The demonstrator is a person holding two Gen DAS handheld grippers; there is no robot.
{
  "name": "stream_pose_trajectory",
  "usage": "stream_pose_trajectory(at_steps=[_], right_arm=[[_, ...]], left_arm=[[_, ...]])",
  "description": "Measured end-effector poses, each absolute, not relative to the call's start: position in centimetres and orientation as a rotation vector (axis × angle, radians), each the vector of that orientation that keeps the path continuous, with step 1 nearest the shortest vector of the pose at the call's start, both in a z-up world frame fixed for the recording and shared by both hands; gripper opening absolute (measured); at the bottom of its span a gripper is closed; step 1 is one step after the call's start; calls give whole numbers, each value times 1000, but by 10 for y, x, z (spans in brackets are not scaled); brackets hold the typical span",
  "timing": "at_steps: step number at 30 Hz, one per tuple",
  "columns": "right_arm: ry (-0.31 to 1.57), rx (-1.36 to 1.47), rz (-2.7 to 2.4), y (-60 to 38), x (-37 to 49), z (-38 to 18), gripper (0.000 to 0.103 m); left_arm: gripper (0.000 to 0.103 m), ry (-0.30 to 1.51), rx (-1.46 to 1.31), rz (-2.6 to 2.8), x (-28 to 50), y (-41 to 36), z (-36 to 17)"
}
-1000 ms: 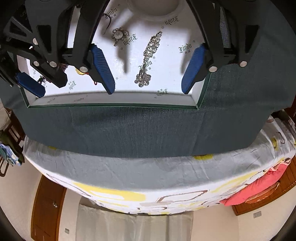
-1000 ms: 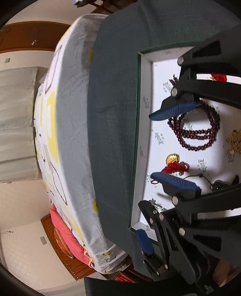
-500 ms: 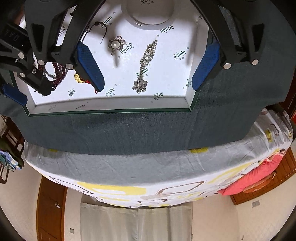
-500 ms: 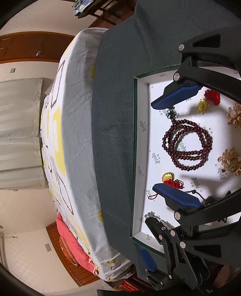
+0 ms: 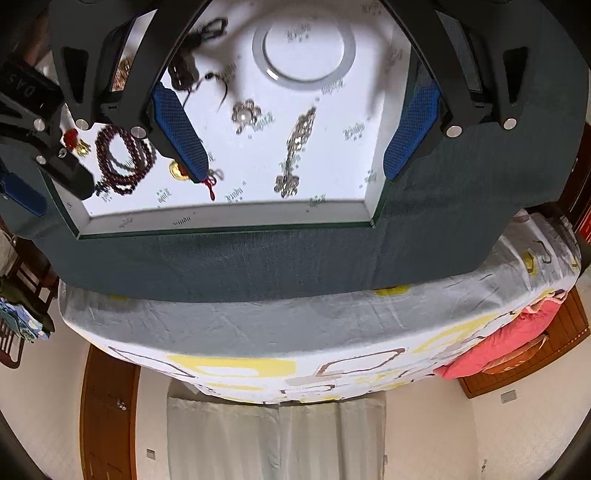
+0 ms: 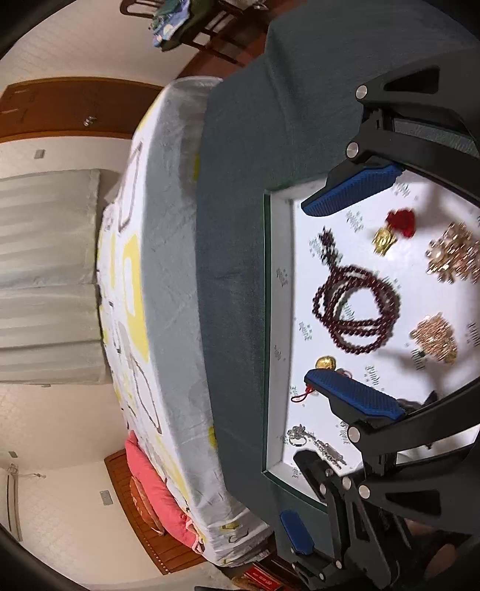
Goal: Organize jewelry
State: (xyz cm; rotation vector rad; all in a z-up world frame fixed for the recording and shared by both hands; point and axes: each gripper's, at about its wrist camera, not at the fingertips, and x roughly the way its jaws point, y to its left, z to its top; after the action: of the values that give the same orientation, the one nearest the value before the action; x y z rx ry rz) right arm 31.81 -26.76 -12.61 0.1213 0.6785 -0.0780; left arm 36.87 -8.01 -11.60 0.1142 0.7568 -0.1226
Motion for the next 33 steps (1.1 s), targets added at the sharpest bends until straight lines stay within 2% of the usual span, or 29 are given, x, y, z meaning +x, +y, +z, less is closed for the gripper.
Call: stream_pose_trajectory(at_steps=[9,22,33], right_arm=[[683,131,-100,-273,261,-116,82],[557,107,-45,-270,136,-40,82],[427,74,-19,-264,51,13,84]], left_arm=[[94,757,64,-90,305,-63,-96],[99,617,44,-20,169,-32,-14],[99,499,-1,43,61,-2,42]])
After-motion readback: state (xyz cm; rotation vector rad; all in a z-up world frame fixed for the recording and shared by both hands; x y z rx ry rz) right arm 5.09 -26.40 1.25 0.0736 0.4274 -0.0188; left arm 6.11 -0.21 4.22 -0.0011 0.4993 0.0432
